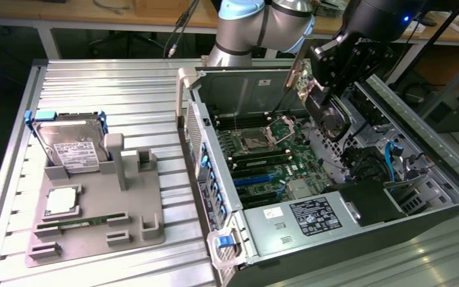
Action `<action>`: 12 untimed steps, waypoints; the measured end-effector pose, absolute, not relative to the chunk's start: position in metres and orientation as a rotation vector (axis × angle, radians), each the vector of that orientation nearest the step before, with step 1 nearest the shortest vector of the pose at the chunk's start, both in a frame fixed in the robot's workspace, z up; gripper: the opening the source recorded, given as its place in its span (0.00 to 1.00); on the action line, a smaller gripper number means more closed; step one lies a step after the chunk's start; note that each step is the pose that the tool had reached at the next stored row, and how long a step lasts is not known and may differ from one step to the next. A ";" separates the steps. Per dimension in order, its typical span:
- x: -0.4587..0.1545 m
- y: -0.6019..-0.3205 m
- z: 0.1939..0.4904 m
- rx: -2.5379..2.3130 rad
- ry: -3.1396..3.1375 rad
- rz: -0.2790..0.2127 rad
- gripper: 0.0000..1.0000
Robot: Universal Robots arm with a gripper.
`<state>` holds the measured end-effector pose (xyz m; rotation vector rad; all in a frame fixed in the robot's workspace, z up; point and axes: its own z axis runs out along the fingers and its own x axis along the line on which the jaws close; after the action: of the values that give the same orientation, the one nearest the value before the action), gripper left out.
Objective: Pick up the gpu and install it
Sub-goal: 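Insert the gpu into the slot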
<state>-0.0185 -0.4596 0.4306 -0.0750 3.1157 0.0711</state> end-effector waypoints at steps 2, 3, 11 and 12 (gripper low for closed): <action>-0.018 -0.460 0.431 -0.081 3.116 0.071 0.27; -0.018 -0.460 0.431 -0.083 3.116 0.071 0.27; -0.018 -0.460 0.431 -0.107 3.115 0.072 0.27; -0.019 -0.460 0.431 -0.109 3.115 0.072 0.27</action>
<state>-0.0185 -0.4596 0.4306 -0.1092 3.1152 0.0716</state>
